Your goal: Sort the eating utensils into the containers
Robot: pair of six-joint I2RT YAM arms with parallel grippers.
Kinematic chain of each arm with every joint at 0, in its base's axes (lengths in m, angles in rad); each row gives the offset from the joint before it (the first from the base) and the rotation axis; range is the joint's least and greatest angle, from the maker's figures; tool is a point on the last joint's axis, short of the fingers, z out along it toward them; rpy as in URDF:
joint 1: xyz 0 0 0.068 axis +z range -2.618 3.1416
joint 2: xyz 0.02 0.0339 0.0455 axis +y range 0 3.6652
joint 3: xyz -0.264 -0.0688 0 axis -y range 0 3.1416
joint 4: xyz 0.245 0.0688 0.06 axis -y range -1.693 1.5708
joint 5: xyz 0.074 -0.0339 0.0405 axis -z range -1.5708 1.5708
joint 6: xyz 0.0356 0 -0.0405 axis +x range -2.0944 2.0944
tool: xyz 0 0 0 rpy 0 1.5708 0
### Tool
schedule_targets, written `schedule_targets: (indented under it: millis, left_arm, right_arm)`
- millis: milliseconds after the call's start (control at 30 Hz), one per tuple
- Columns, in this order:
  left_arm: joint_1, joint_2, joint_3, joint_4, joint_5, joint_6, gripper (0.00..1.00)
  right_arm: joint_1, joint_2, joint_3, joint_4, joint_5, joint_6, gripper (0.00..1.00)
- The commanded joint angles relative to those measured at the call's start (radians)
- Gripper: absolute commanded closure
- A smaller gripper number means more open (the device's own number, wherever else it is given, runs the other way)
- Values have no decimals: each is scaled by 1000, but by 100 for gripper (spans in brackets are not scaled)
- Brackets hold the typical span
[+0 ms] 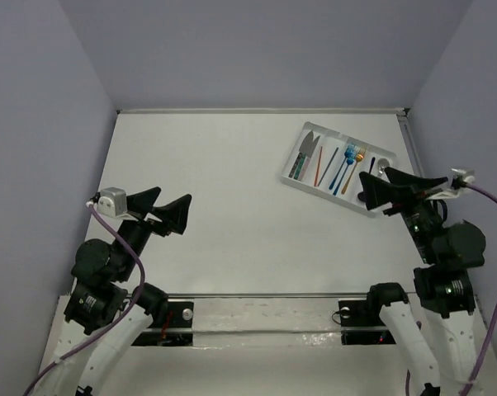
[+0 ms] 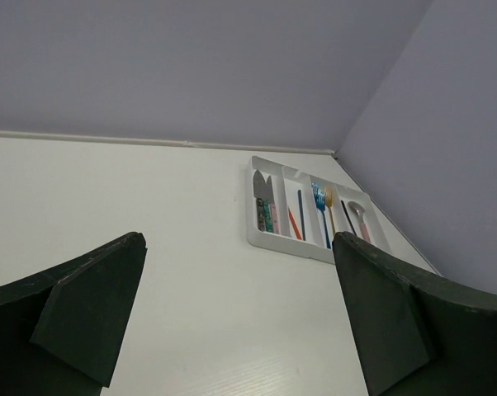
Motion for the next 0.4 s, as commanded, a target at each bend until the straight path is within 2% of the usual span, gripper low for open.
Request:
schedule_targets:
  millis: [0,167,367]
  left_arm:
    - [7,-4,45,52,-2,0,1]
    - [7,-8,118,51,-20,14,1]
    - [7,3,124,60,-14,11,1]
  right_arm:
    - [5,-112,87,-76,-14,0,0]
    - [5,-149,66,-113,-1,-4,0]
    - [5,-137,49,-128,-6,-4,0]
